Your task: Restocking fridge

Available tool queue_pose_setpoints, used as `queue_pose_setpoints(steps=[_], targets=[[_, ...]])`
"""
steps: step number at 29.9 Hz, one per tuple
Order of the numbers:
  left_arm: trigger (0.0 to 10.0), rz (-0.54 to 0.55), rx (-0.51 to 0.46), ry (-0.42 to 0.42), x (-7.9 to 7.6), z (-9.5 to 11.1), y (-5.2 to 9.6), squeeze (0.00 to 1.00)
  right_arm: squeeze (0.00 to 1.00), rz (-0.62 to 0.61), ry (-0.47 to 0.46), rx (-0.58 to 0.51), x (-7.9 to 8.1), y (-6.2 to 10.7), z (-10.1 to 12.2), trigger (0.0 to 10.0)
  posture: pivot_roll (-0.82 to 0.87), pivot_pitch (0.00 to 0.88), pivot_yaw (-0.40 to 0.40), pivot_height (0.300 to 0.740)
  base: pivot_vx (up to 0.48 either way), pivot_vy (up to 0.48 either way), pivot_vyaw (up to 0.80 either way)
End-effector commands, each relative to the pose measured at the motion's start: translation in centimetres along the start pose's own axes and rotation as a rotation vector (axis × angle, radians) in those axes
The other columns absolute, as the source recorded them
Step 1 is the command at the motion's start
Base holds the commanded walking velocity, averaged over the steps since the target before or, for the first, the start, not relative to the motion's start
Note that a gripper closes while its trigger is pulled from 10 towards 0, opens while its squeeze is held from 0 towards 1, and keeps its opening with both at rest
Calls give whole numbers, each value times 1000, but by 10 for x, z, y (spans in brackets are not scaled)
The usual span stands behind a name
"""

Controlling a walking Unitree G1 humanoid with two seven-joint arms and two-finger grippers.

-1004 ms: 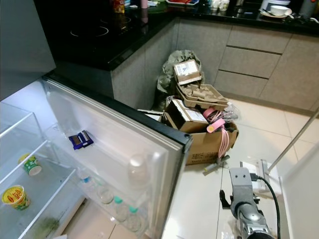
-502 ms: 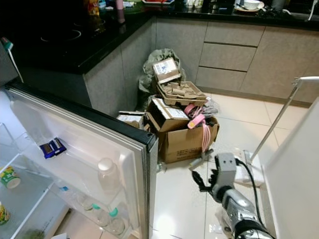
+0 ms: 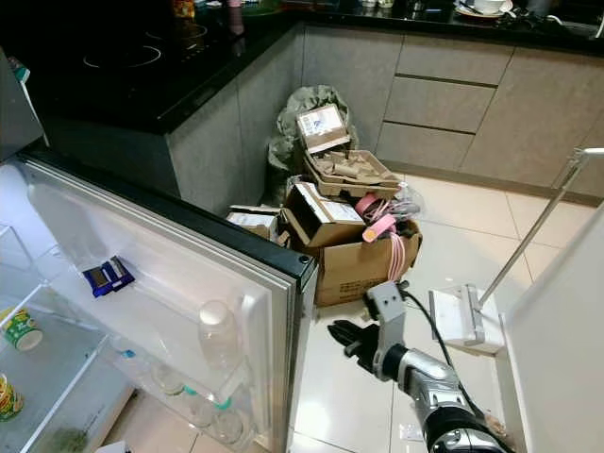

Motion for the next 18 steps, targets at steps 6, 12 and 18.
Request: queue_pose_setpoints(steps=[6, 12, 18], targets=[[10000, 0, 54, 9, -2, -15, 2, 0, 0, 353, 8, -31, 45, -16, 13, 10000, -97, 0, -34, 740, 0, 0, 0], [10000, -3, 50, 10, -5, -15, 0, 0, 0, 662, -27, -46, 93, -25, 20, 10000, -90, 0, -41, 740, 0, 0, 0], [10000, 7, 50, 9, -3, -15, 1, 0, 0, 525, -26, -3, 76, -26, 6, 10000, -89, 0, -43, 740, 0, 0, 0]])
Point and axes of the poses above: a point about 5 cm out from each wrist's last joint towards the gripper, its own y axis pointing back from the gripper into the wrist, its own z axis along the axis of the wrist's last joint, x = y × z, the point moved 2 cm from there along -y, pointing out of the wrist towards the gripper, and after that the axes turned 1 degree about y, right-handed, at the moved point
